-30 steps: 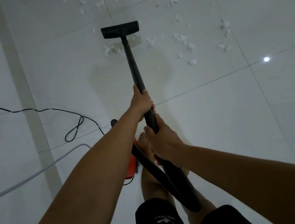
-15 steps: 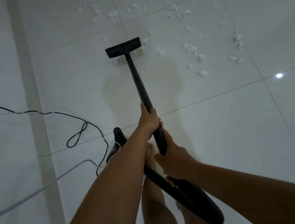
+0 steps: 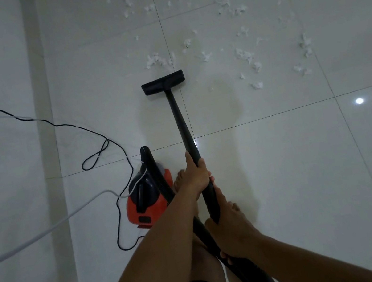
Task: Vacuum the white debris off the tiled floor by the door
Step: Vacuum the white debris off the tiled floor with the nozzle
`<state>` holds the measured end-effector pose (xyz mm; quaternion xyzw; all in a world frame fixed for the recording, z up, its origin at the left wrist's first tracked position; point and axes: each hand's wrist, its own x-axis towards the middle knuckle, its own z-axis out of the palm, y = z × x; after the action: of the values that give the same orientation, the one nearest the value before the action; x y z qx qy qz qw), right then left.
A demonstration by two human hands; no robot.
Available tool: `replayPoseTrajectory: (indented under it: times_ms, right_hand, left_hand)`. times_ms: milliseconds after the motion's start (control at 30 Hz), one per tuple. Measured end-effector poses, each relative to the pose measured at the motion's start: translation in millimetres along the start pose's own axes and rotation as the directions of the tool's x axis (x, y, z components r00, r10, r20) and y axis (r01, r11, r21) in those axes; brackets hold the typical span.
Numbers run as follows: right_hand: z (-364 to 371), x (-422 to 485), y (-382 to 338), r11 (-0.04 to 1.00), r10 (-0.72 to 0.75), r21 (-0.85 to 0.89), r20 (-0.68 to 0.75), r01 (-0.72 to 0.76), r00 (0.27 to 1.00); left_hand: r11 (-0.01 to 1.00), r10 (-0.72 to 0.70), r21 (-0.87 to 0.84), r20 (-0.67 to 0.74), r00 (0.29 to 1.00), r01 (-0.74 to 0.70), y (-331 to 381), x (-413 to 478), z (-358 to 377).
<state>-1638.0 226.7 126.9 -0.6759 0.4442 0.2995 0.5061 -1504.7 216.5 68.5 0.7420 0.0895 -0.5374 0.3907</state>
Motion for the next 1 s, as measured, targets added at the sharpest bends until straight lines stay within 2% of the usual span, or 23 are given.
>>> replayPoseTrajectory:
  times_ms: [133,300,433,600,733,1000]
  right_hand:
    - [-8.3,-13.2,-5.2,0.999,-0.049,-0.001,0.054,0.049,0.997]
    - [-14.0,-9.5,-6.0,0.988,-0.137,0.082,0.096,0.129,0.986]
    - [-12.3,10.1,-1.3,0.989,-0.119,0.099,0.128,0.106,0.985]
    - [1.4,25.3,12.4,0.993,-0.074,0.104,0.129,0.061,0.989]
    - [13.7,32.9,23.1,0.993,-0.069,0.098,0.109,0.058,0.992]
    - [51.6,46.3,55.9,0.987,-0.082,0.144,0.085,0.069,0.993]
  left_hand:
    - [0.999,-0.019,0.046,-0.033,0.999,0.021,-17.7,9.6,0.7]
    - [0.996,-0.019,0.081,-0.071,0.997,0.024,-28.0,23.0,-5.2]
    - [0.988,-0.051,0.145,-0.064,0.997,0.060,-33.0,41.4,-7.0]
    - [0.996,-0.015,0.090,-0.010,1.000,0.016,-35.9,46.1,-4.5]
    - [0.996,-0.031,0.083,-0.022,0.999,0.032,-47.7,54.2,-4.1]
    - [0.991,0.048,0.127,-0.094,0.994,-0.036,-95.5,74.2,1.7]
